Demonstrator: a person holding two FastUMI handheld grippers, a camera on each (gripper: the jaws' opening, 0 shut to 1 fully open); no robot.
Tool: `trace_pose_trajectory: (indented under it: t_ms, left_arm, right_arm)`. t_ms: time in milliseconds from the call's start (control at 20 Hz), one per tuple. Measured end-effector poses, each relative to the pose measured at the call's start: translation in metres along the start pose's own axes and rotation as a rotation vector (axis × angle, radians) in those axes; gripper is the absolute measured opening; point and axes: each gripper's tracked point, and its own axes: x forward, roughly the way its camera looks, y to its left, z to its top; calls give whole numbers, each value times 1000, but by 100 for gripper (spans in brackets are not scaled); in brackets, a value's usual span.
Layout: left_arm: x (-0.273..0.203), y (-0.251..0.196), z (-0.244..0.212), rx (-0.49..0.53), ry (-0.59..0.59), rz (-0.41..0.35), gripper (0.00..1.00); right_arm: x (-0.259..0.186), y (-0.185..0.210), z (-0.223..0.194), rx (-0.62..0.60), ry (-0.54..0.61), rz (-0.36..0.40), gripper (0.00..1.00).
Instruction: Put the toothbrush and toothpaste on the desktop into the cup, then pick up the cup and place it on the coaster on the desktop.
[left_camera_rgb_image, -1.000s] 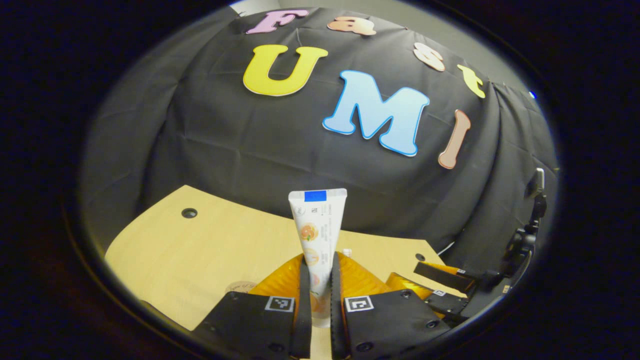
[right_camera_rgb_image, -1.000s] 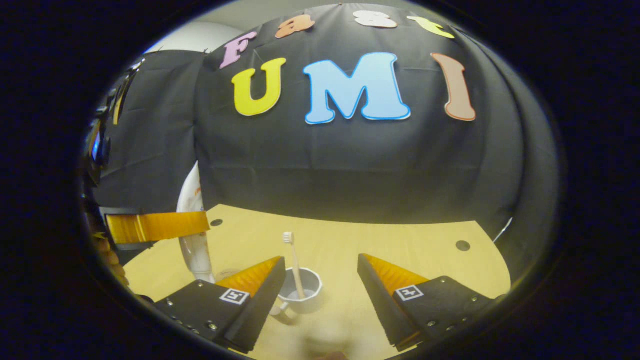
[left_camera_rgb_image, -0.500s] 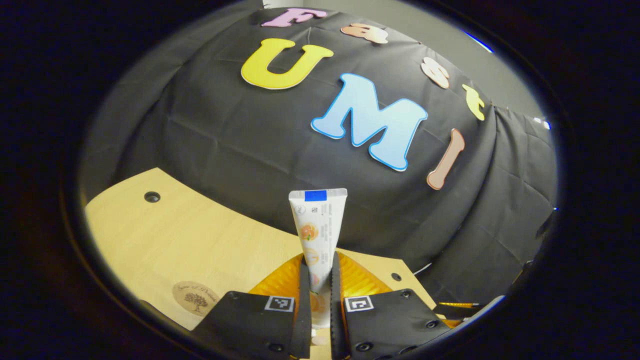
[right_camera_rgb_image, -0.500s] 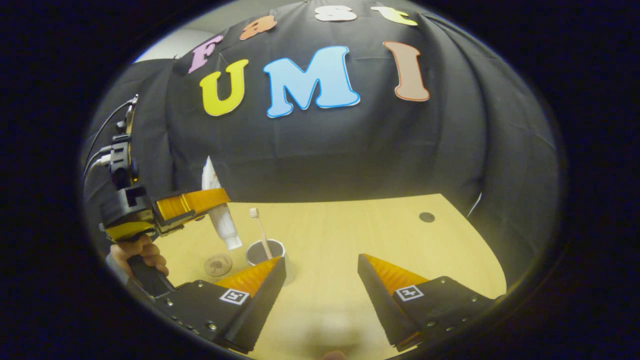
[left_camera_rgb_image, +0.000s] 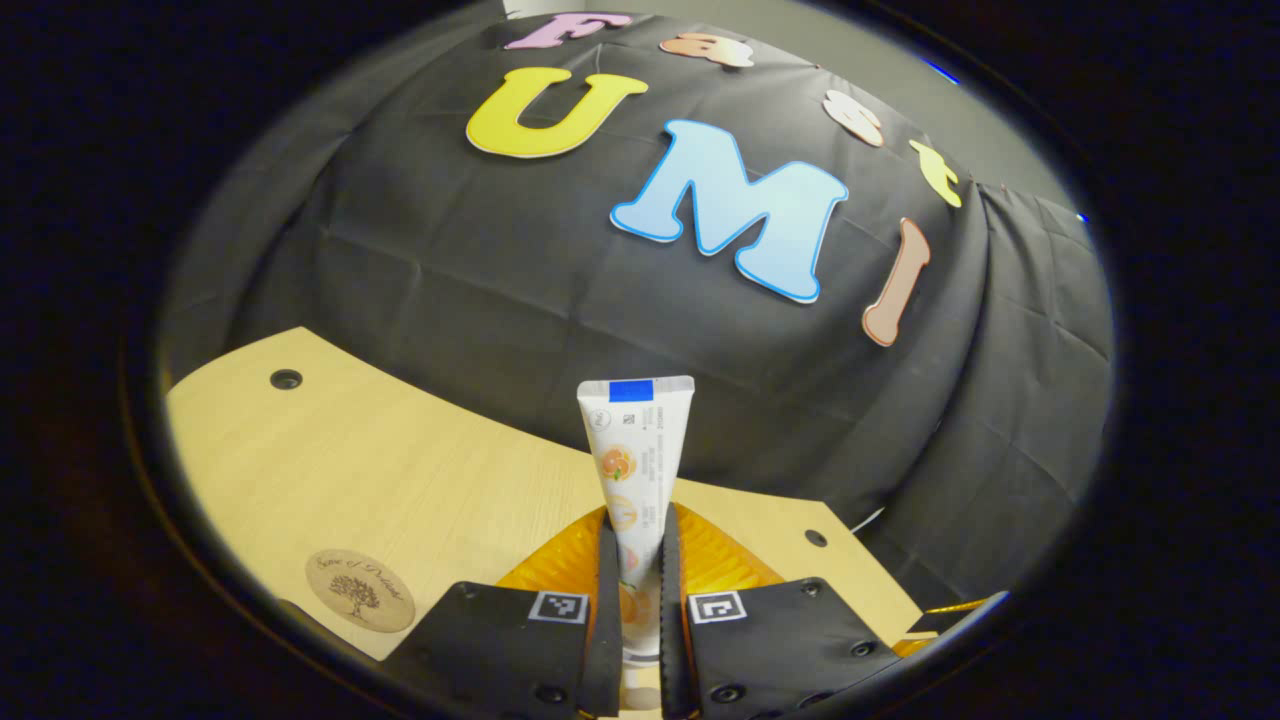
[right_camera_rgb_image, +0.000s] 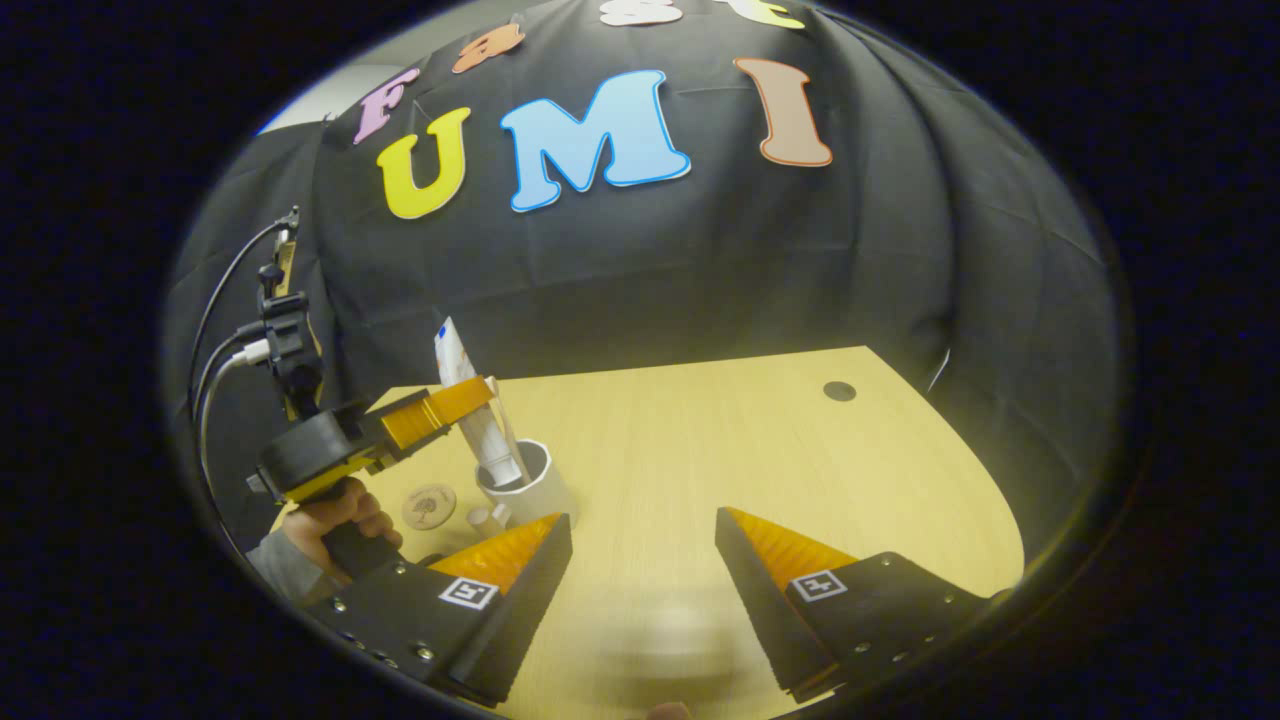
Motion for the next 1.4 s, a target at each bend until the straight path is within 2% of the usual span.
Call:
trace_pose_trajectory:
  t_ms: [300, 350, 400, 450, 500, 550, 650, 800, 900, 1400]
  left_arm:
    - [4, 10, -28, 49, 54, 39, 25]
    - [2, 7, -29, 48, 60, 31, 31]
    - [0, 6, -31, 48, 70, 25, 27]
    - [-2, 7, -30, 54, 75, 28, 57]
    - [-4, 6, -30, 60, 76, 27, 65]
    - [-8, 4, -27, 65, 74, 21, 81]
    - [-15, 5, -20, 76, 64, 24, 93]
    - [-26, 13, -7, 86, 45, 34, 95]
    - [-32, 17, 1, 102, 35, 43, 100]
    - [-82, 57, 39, 162, 10, 75, 98]
  right_arm:
    - [-1, 7, -2, -3, 5, 35, 90]
    - [-2, 7, -3, -5, 8, 37, 90]
    - [-2, 6, -3, -6, 8, 39, 90]
    - [-4, 6, -2, -6, 8, 41, 90]
    - [-4, 7, -3, -7, 8, 43, 90]
    - [-4, 8, -3, -9, 7, 43, 90]
    - [-2, 11, -3, -13, 10, 46, 90]
    - [3, 21, -3, -26, 14, 54, 90]
    - [8, 28, -5, -45, 26, 58, 90]
    - [42, 83, -17, -74, 128, 114, 90]
